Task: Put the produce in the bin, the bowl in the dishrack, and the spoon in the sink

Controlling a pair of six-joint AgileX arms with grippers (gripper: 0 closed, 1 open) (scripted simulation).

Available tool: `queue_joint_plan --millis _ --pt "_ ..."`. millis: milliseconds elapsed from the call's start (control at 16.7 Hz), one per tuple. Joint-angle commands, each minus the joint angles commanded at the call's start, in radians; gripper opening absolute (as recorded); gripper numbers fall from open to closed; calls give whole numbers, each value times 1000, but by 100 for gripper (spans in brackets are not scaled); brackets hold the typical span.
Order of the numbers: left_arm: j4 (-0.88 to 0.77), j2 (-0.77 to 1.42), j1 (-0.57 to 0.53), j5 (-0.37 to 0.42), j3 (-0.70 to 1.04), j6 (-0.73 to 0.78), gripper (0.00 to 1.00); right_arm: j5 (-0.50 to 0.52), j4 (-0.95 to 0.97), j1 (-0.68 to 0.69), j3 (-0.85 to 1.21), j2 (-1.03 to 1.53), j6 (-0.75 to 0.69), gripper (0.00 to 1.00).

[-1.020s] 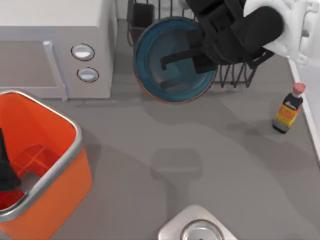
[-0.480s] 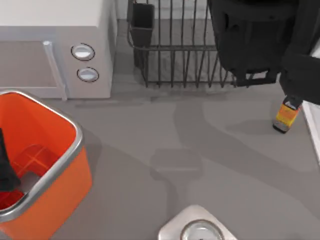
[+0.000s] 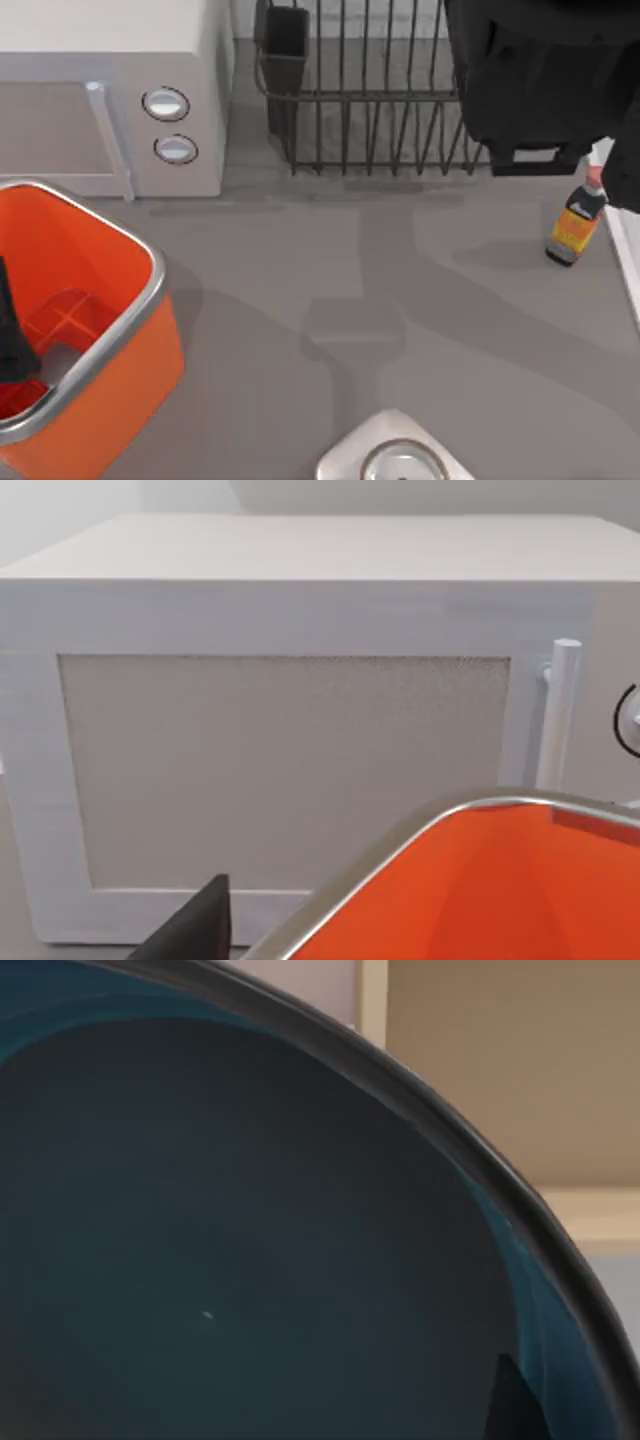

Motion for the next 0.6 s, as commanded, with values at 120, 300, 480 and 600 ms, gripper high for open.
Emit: queue_joint_plan --millis 120,300,480,600 --pt "0 0 0 0 0 0 100 -19 34 -21 -3 33 -2 0" --pt "0 0 0 0 0 0 100 -85 161 -92 -16 154 -6 0" --pt "0 0 0 0 0 0 100 -184 367 -192 -44 319 -12 0" --pt "0 0 0 0 0 0 100 -255 514 -263 -67 426 -15 0"
